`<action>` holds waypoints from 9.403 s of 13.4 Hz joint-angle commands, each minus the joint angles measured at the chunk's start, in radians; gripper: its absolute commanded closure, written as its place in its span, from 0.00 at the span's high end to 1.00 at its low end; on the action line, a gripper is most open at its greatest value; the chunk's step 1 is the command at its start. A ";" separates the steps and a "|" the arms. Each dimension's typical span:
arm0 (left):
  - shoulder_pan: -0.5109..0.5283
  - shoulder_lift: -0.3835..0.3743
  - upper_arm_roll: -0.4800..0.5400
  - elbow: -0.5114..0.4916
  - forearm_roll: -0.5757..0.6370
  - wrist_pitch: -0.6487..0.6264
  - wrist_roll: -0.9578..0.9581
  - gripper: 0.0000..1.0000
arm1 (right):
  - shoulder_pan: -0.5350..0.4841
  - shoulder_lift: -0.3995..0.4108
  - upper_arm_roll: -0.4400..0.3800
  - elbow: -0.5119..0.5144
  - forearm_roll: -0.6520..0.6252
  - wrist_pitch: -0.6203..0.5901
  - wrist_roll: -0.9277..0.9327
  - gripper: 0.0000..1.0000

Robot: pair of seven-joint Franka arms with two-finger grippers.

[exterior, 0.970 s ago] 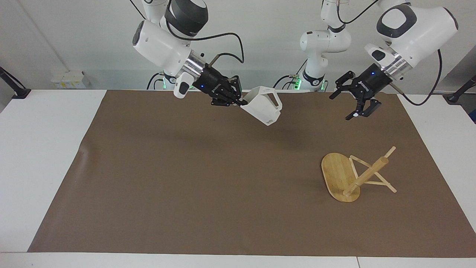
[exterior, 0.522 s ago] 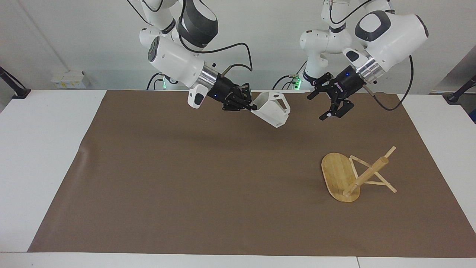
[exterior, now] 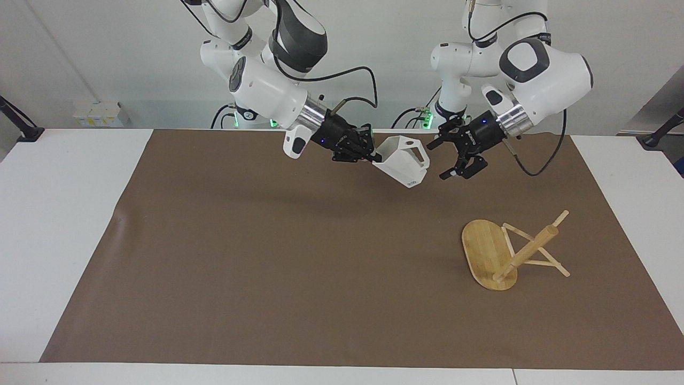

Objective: Hang cup on rack
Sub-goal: 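Carry the mug toward the left gripper and close the left gripper on it, then hold the mug with the left gripper and open the right gripper, then raise the mug with the left gripper while the right gripper withdraws, then lower the mug handle onto a rack peg with the left gripper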

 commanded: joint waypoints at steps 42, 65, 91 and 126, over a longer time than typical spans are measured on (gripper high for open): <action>0.007 0.099 0.007 0.112 -0.271 -0.175 0.060 1.00 | 0.000 0.073 0.026 0.143 -0.053 -0.107 0.119 0.00; 0.007 0.095 0.015 0.093 -0.265 -0.161 0.029 0.00 | -0.003 0.018 0.010 0.134 -0.099 -0.103 0.107 1.00; -0.085 0.157 0.013 0.075 0.403 0.343 -0.743 0.00 | -0.011 -0.152 -0.468 0.121 -1.019 -0.503 -0.194 1.00; 0.055 0.150 0.013 0.038 0.519 0.451 -1.614 0.00 | -0.065 -0.137 -0.517 0.232 -0.943 -0.669 -0.197 1.00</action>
